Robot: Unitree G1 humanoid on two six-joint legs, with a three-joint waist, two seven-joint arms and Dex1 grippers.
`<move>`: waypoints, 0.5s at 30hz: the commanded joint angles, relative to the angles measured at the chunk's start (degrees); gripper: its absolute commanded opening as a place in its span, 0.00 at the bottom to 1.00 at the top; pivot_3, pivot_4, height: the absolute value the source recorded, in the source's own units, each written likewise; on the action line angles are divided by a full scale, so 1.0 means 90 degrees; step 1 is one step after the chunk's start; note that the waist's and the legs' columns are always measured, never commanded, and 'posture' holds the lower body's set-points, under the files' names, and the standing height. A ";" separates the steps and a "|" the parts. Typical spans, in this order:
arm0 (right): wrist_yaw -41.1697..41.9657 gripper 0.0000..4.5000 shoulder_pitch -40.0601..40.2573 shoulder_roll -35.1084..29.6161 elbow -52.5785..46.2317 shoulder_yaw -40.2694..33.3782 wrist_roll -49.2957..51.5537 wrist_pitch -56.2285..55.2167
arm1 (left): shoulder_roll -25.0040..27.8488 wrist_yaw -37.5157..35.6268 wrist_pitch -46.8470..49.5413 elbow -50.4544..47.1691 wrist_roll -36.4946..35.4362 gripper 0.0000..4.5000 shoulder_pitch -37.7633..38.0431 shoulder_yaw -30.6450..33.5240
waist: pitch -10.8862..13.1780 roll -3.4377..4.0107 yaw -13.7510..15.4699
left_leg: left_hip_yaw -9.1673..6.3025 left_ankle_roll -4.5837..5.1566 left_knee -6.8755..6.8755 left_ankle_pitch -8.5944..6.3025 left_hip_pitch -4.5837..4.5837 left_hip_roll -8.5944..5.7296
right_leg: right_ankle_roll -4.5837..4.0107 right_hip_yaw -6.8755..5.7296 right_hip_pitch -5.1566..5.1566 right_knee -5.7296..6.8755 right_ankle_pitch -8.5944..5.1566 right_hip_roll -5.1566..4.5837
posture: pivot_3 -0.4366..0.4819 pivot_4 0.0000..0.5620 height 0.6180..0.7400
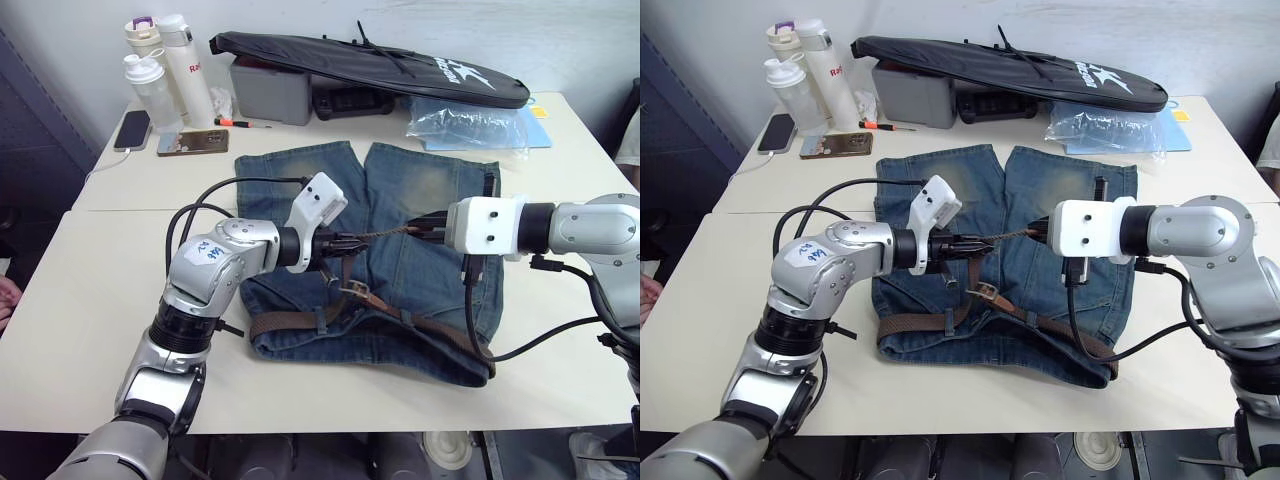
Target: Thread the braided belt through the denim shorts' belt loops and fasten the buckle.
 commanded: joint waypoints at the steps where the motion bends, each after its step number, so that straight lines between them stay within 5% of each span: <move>1: -0.0074 0.10 -0.0047 0.0144 -0.0354 -0.0221 0.0527 0.0762 | -0.0152 0.0127 0.0251 -0.0163 -0.0240 0.00 -0.0120 0.0374 | 0.0000 0.0000 -0.0003 | 0.0000 0.0000 0.0000 0.0000 0.0000 0.0000 | 0.0000 0.0000 0.0000 0.0000 0.0000 0.0000 | 0.48 0.27 1.00; 9: 0.0007 0.93 0.0179 -0.0255 -0.1278 -0.1408 0.3366 0.4474 | -0.1146 0.1228 0.1851 0.0196 -0.0775 0.00 -0.0071 0.2232 | 0.0001 -0.0002 0.0021 | -0.0001 0.0001 0.0002 -0.0001 -0.0002 0.0000 | -0.0001 -0.0002 0.0003 -0.0008 0.0007 0.0000 | 0.48 0.27 1.00; 15: -0.0725 0.99 0.0546 0.0223 -0.1347 -0.1415 0.3882 0.5025 | -0.1801 0.1741 0.2779 0.0043 -0.0985 0.00 -0.0283 0.3245 | 0.0003 -0.0008 0.0012 | 0.0002 0.0005 0.0009 -0.0003 -0.0005 0.0000 | 0.0000 -0.0003 0.0004 -0.0011 0.0014 0.0001 | 0.48 0.27 1.00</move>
